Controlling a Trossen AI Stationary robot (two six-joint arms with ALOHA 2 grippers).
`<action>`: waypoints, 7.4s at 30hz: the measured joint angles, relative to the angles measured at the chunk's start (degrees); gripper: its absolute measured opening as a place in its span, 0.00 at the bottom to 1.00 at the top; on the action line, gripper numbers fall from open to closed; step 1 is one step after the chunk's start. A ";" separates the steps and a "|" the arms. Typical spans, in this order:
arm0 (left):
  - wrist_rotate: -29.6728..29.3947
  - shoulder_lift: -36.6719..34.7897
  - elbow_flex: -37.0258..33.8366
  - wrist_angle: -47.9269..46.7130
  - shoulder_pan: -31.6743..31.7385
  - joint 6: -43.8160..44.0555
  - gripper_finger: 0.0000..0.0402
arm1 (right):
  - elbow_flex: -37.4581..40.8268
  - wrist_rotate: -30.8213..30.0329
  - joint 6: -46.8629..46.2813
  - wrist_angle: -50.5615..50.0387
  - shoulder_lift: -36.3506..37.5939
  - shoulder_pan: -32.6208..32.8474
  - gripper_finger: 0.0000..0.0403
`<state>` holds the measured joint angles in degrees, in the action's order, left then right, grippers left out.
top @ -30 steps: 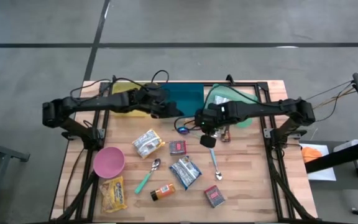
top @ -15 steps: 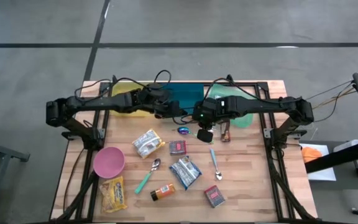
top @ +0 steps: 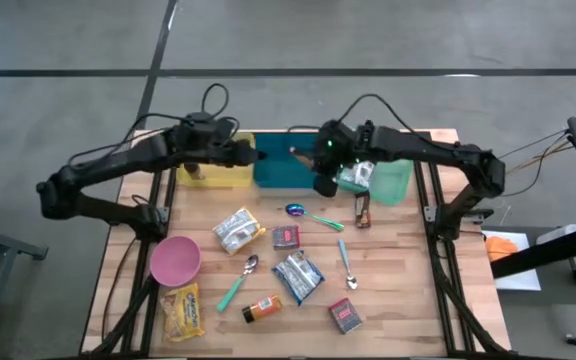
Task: Pick & Place Food Item
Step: Put the yellow spoon into the blue bin, then put the orange seasoning pack into the yellow bin
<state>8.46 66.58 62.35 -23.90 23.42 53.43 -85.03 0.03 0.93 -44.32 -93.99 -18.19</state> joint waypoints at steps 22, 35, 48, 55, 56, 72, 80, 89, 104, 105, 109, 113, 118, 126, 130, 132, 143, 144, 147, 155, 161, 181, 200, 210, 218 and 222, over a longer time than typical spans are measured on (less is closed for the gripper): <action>-0.09 -11.13 0.00 -7.04 -3.49 -12.13 0.86 | -23.44 7.37 15.91 -11.62 -25.52 -7.44 0.07; -1.02 -11.36 0.00 -10.69 -3.63 -12.11 0.86 | -30.71 7.79 18.80 -19.44 -35.17 -8.37 0.07; -1.46 -11.36 0.00 -10.67 -3.63 -12.03 0.86 | -26.44 9.09 14.27 -18.42 -35.55 -8.31 0.07; -1.46 -11.36 0.00 -10.64 -3.63 -11.45 0.86 | -22.29 9.04 14.40 -17.46 -35.55 -8.05 0.07; -1.47 -11.36 0.00 -10.64 -3.63 -11.45 0.86 | -21.64 9.02 14.45 -16.88 -35.55 -7.94 0.07; -1.65 -11.36 0.00 -10.62 -3.63 -11.23 0.86 | -19.53 8.87 17.05 -14.85 -35.55 -6.41 0.07; -1.63 -11.36 0.00 -10.62 -3.67 -10.37 0.86 | -19.53 8.66 16.37 -14.98 -35.55 -6.05 0.07; -1.63 -11.36 0.00 -10.62 -3.67 -9.94 0.86 | -19.53 8.38 16.41 -15.31 -35.55 -5.58 0.23; -1.63 -11.36 0.00 -10.63 -3.67 -9.78 0.86 | -19.53 7.49 16.53 -15.46 -35.55 -5.56 0.34; -1.63 -11.36 0.00 -10.62 -3.67 -9.72 0.86 | -19.53 7.51 16.12 -15.55 -35.55 -5.56 0.34; -1.63 -11.36 0.00 -10.64 -3.67 -9.72 0.86 | -19.75 7.78 14.47 -17.09 -35.40 -5.76 0.34; -1.63 -11.36 0.00 -10.64 -3.67 -9.91 0.86 | -19.85 7.74 13.09 -17.61 -33.60 -5.82 0.34; -2.52 -11.36 0.00 -10.64 -3.65 -11.30 0.86 | -19.89 7.55 9.29 -18.06 -29.15 -5.82 0.34; -2.50 -11.36 -0.03 -10.73 -3.63 -13.03 0.86 | -18.42 7.50 -4.45 -22.96 -19.00 -5.65 0.34; -2.50 -11.40 -0.56 -10.89 -3.63 -14.10 0.86 | -11.89 7.10 -12.46 -22.80 -11.78 -5.37 0.34; -2.50 -11.40 -1.01 -11.01 -3.63 -14.29 0.86 | -7.11 5.16 -16.53 -22.31 -7.45 -5.19 0.34; -2.51 -11.35 -4.63 -9.67 -3.56 -14.71 0.86 | 21.35 -2.56 -49.24 -11.39 16.52 0.57 0.34; -2.50 -11.34 -4.63 -9.67 -3.56 -14.71 0.86 | 23.28 -3.13 -51.84 -10.65 17.91 1.33 0.34; -2.52 -11.36 -4.63 -8.82 -3.56 -15.57 0.86 | 27.85 -3.77 -57.79 -9.08 20.24 3.21 0.34; -1.96 -11.36 -4.63 -8.52 -3.56 -16.18 0.86 | 33.03 -7.50 -65.38 -9.45 20.84 5.92 0.34; -0.84 -11.36 -4.63 -8.55 -3.56 -16.17 0.86 | 35.04 -10.14 -67.43 -9.10 20.86 5.81 0.34; 0.14 -11.34 -4.63 -8.77 -3.56 -16.13 0.86 | 40.69 -10.37 -71.18 -1.36 15.14 8.02 0.34; 0.25 -11.34 -4.63 -9.00 -3.56 -16.00 0.86 | 40.69 -10.51 -70.61 2.00 10.55 13.10 0.09; 3.74 -11.34 -4.61 -9.38 -3.54 -18.44 0.86 | 40.61 -8.22 -58.29 6.35 13.43 15.12 0.05; 10.68 -11.11 -4.61 -9.09 -3.63 -24.67 0.86 | 36.50 4.32 -43.01 16.30 18.07 16.84 0.05; 10.79 -10.47 -4.61 -8.66 -3.72 -26.36 0.86 | 32.05 8.70 -40.22 16.95 18.57 16.82 0.05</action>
<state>19.25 56.11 57.74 -32.56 19.70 27.06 -52.97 8.73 -39.29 -27.37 -75.42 -1.37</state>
